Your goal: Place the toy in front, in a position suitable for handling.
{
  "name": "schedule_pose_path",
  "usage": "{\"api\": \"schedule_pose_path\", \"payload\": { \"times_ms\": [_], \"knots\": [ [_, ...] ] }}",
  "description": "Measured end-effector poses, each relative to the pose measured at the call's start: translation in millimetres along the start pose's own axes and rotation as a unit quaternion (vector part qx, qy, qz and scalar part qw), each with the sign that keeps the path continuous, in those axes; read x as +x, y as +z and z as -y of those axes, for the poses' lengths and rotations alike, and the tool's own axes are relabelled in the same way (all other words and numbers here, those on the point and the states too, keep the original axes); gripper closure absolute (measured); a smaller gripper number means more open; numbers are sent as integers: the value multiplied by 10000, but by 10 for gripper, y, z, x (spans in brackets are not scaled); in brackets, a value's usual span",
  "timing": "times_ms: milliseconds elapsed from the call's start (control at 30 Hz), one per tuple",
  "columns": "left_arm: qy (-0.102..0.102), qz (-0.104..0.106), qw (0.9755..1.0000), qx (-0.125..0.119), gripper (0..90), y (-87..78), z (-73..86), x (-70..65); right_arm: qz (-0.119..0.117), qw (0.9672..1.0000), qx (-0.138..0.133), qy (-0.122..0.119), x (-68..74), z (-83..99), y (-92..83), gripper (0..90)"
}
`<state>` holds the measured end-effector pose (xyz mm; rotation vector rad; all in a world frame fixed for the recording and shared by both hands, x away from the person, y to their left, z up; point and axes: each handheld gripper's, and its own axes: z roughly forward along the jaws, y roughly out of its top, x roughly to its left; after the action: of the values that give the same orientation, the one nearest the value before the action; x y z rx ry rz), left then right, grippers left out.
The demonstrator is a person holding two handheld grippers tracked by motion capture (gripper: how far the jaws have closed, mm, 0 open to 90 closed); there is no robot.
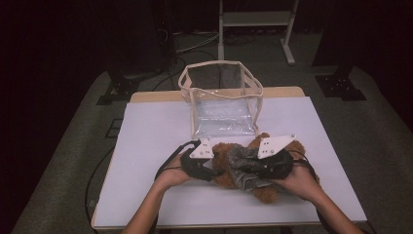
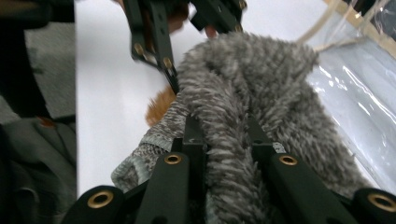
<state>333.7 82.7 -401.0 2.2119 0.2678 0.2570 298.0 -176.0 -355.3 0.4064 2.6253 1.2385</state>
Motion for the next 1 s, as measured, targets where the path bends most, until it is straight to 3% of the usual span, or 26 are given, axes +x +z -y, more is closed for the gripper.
{"api": "schedule_pose_path", "payload": {
  "times_ms": [133, 200, 300, 400, 567, 733, 867, 1000],
  "knots": [
    [-51, -35, 10000, -57, 408, -63, 22, 4, 181, 9997, 128, 62, -56, 117, -29, 754],
    [-22, -80, 10000, -15, 350, -93, 30, -8, 263, 9994, 201, 129, -96, 187, -56, 754],
    [8, -84, 10000, 15, 334, -118, 56, -33, 259, 9990, 179, 304, -138, 248, -85, 755],
    [56, -59, 10000, 55, 371, -124, 95, -53, 368, 9988, 257, 169, -123, 188, -75, 755],
    [34, -114, 9999, -37, 404, -101, 121, -39, 255, 9995, 157, 68, -97, -6, -30, 755],
    [-15, -152, 9999, -51, 411, -58, 107, -7, 162, 9996, 187, -149, -52, -196, 154, 755],
    [18, -181, 9998, -46, 410, -53, 87, 17, 26, 9998, 100, -168, -31, -252, 239, 755],
    [36, -186, 9998, -15, 395, -57, 91, 15, -7, 9996, 205, -208, -6, -207, 274, 756]
  ]
}}
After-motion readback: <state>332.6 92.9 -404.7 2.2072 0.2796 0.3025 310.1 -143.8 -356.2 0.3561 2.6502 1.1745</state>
